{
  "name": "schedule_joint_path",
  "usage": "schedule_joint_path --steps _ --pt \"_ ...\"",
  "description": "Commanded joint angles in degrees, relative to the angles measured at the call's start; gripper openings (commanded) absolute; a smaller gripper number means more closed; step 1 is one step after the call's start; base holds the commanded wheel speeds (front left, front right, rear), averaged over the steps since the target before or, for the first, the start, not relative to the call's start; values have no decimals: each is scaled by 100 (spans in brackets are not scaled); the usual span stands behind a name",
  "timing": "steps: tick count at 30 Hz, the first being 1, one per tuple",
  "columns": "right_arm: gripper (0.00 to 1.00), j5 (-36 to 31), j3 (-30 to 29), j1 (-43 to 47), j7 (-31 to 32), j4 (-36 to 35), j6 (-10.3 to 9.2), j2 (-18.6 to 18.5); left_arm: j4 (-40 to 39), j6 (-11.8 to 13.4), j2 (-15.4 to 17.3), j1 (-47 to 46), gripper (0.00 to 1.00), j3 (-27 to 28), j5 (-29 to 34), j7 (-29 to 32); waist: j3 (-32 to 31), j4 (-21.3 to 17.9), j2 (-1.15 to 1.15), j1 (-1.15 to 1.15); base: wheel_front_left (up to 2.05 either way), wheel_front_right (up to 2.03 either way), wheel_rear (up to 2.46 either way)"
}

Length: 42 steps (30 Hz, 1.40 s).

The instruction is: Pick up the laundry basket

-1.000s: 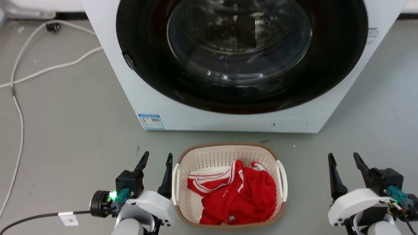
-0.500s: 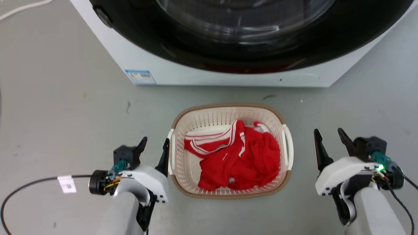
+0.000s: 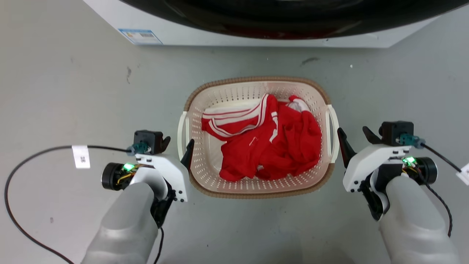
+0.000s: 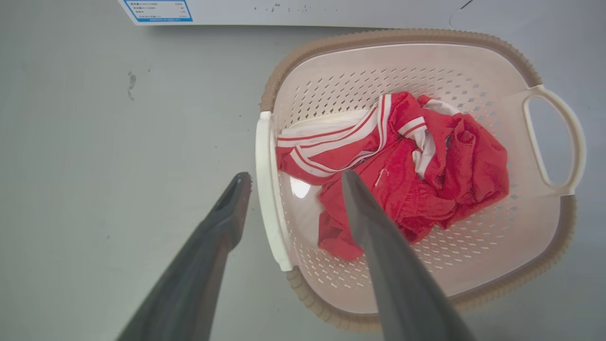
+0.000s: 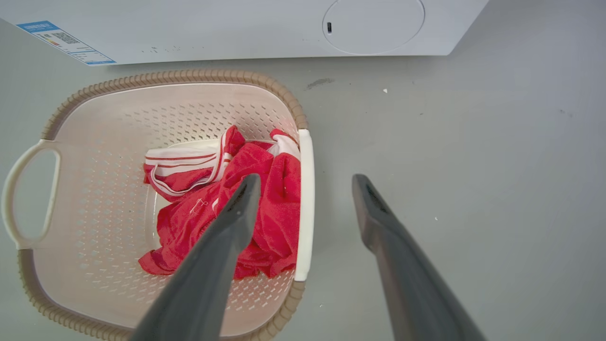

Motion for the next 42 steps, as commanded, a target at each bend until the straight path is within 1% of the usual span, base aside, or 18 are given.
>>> schedule_joint_path --steps 1,9,13,18,25,31,32,33,34,35,39,42 --pt "100 18 21 -148 27 76 -4 -27 28 -9 71 -108 100 -52 -87 56 202 -44 0 -1 0 0 0" --pt "100 167 219 -875 96 930 -4 -25 81 -10 503 -545 100 -873 -944 604 744 -156 0 -1 0 0 0" --pt "100 320 431 -1207 161 1279 -4 14 98 -10 742 -751 100 -1183 -1292 820 950 -213 0 -1 0 0 0" --pt "100 541 720 -1576 221 1614 -4 51 78 -11 950 -1009 100 -1495 -1662 932 1179 -272 0 -1 0 0 0" --pt "100 882 1123 -2016 391 1918 -4 79 123 -11 1108 -1431 100 -1868 -2057 1014 1477 -331 0 -1 0 0 0" --pt "100 1272 1449 -2216 555 2017 -4 87 171 -11 1176 -1686 100 -2191 -2405 1216 1623 -374 0 -1 0 0 0" --pt "64 1373 1514 -2215 591 1992 -4 88 172 -11 1179 -1718 87 -2234 -2471 1246 1637 -373 0 -1 0 0 0" --pt "42 1456 1584 -2227 620 1959 -4 89 176 -11 1195 -1752 46 -2277 -2528 1262 1650 -375 0 -1 0 0 0" --pt "22 1540 1650 -2245 632 1940 -4 90 147 -11 1189 -1770 15 -2333 -2598 1282 1660 -384 0 -1 0 0 0" --pt "0 1626 1717 -2241 674 1928 -4 87 118 -11 1181 -1785 0 -2387 -2681 1329 1664 -386 0 -1 0 0 0" --pt "0 1897 1948 -2261 733 1897 -2 87 67 -4 1260 -1822 0 -2604 -2910 1397 1657 -396 0 -1 0 0 0" --pt "0 2049 2075 -2260 721 1914 -1 86 62 -17 1241 -1806 0 -2757 -3083 1405 1580 -393 0 -1 0 0 0"
